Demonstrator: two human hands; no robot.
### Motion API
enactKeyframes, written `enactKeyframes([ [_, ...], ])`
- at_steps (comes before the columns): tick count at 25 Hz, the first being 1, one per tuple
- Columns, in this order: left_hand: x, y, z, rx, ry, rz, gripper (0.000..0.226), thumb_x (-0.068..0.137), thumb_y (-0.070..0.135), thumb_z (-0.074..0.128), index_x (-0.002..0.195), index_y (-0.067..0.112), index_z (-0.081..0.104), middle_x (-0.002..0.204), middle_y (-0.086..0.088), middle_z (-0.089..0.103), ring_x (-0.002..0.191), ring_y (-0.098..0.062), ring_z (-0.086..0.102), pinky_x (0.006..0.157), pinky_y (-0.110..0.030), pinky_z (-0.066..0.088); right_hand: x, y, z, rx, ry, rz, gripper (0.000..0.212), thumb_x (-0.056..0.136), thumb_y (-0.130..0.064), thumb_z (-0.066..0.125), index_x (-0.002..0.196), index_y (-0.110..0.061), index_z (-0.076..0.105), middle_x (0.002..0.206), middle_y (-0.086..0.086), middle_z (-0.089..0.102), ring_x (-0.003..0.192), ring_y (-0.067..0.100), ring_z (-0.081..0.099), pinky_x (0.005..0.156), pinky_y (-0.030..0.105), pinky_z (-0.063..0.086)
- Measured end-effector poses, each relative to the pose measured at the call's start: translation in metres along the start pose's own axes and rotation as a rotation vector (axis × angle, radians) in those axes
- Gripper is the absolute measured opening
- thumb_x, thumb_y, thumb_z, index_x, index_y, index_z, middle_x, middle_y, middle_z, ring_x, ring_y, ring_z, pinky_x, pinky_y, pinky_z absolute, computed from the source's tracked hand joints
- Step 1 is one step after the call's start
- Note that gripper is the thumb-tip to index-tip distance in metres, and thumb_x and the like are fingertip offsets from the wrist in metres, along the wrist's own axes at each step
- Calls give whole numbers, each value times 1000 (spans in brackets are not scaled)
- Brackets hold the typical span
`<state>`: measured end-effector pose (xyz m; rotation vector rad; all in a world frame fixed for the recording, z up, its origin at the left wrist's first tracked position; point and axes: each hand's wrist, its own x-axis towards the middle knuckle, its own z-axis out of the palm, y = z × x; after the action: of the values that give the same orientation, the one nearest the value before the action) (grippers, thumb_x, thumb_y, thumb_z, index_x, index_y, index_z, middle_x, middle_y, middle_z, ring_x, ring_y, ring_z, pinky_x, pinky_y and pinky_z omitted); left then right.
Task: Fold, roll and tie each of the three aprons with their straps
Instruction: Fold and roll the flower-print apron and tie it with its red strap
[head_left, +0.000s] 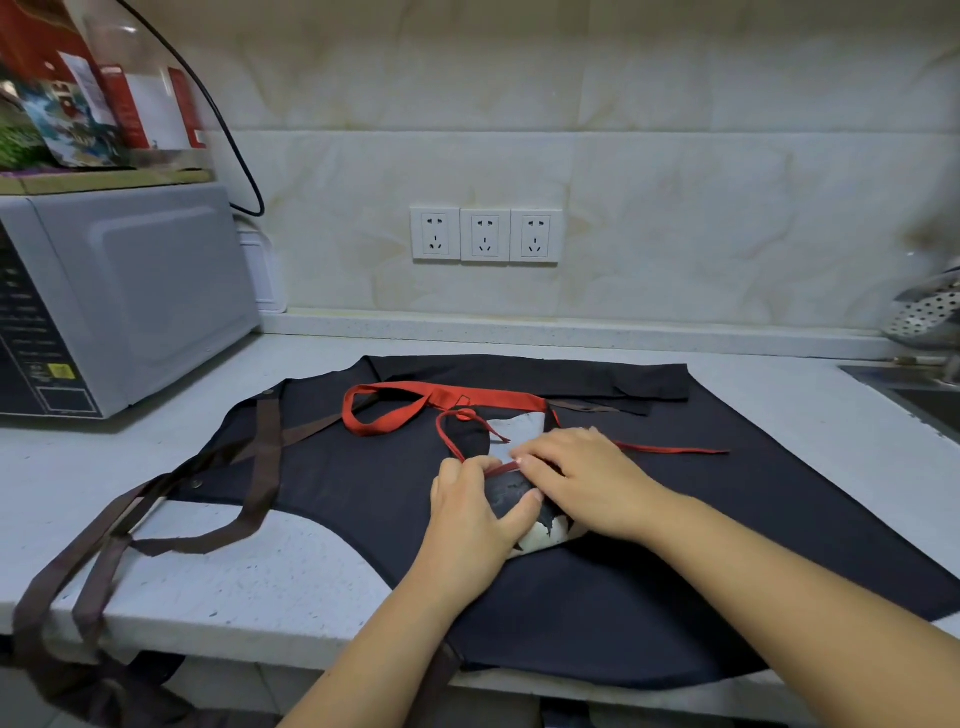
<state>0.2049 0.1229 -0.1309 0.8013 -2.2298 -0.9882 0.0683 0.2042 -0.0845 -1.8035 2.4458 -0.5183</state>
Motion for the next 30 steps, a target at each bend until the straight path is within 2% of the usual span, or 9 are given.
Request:
enactKeyframes([
  [3, 5, 0, -10, -118, -80, -113, 54, 81, 57, 65, 125, 29, 48, 116, 11, 41, 115, -6, 45, 97, -24, 38, 0, 2, 4, -56, -4, 123, 35, 101, -38, 27, 93, -26, 59, 97, -2, 54, 102, 23, 47, 95, 37, 38],
  [6, 10, -12, -20, -173, 37, -160, 38, 89, 60, 50, 88, 24, 64, 94, 3, 62, 98, -16, 57, 86, -31, 43, 4, 0, 3, -7, -65, 232, 38, 102, -39, 21, 70, -28, 39, 86, -2, 48, 98, 25, 44, 90, 40, 41],
  [8, 10, -22, -28, -33, 194, -186, 37, 95, 41, 48, 77, 15, 67, 78, -2, 67, 89, -26, 58, 82, -37, 45, 9, -2, 2, -3, -95, 282, 36, 101, -34, 21, 71, -24, 37, 89, 2, 47, 99, 26, 42, 92, 42, 42],
  [11, 8, -38, -47, 459, 329, -202, 25, 89, 26, 50, 71, 19, 66, 72, 2, 59, 83, -25, 48, 72, -36, 43, 17, -3, -3, 8, -158, 351, 33, 99, -29, 21, 76, -18, 42, 96, 6, 44, 101, 27, 42, 91, 42, 42],
  [15, 13, -56, -65, 536, 364, 20, 25, 81, 24, 55, 101, 25, 70, 96, 1, 60, 93, -26, 49, 79, -37, 46, 23, -3, -4, 37, -196, 396, 25, 98, -21, 23, 85, -17, 43, 101, 10, 45, 104, 29, 43, 94, 44, 42],
  [18, 21, -53, -56, 560, 33, 287, 66, 74, 23, 48, 139, 28, 50, 141, 8, 47, 133, -21, 36, 106, -38, 33, 22, -4, -8, -10, -232, 364, 26, 99, -21, 21, 88, -16, 44, 93, 6, 43, 104, 28, 42, 96, 45, 40],
  [20, 28, -52, -52, 582, -58, 293, 71, 77, 28, 50, 147, 27, 37, 148, 9, 38, 144, -19, 23, 116, -37, 21, 22, -5, -8, -32, -245, 354, 29, 99, -23, 20, 89, -15, 46, 92, 5, 43, 104, 28, 42, 96, 45, 40],
  [26, 48, -46, -68, 542, -12, 193, 62, 87, 26, 64, 143, 30, 40, 122, 9, 53, 121, -17, 42, 102, -34, 33, 23, -5, -11, -5, -264, 357, 33, 100, -20, 19, 102, -9, 49, 98, 7, 44, 107, 28, 40, 97, 43, 38],
  [30, 50, -46, -89, 506, -6, 110, 13, 94, 37, 53, 101, 41, 63, 82, 16, 63, 90, -11, 59, 76, -29, 45, 26, -4, -11, -40, -298, 331, 34, 100, -22, 19, 103, -10, 51, 94, 6, 42, 105, 28, 39, 95, 40, 37],
])
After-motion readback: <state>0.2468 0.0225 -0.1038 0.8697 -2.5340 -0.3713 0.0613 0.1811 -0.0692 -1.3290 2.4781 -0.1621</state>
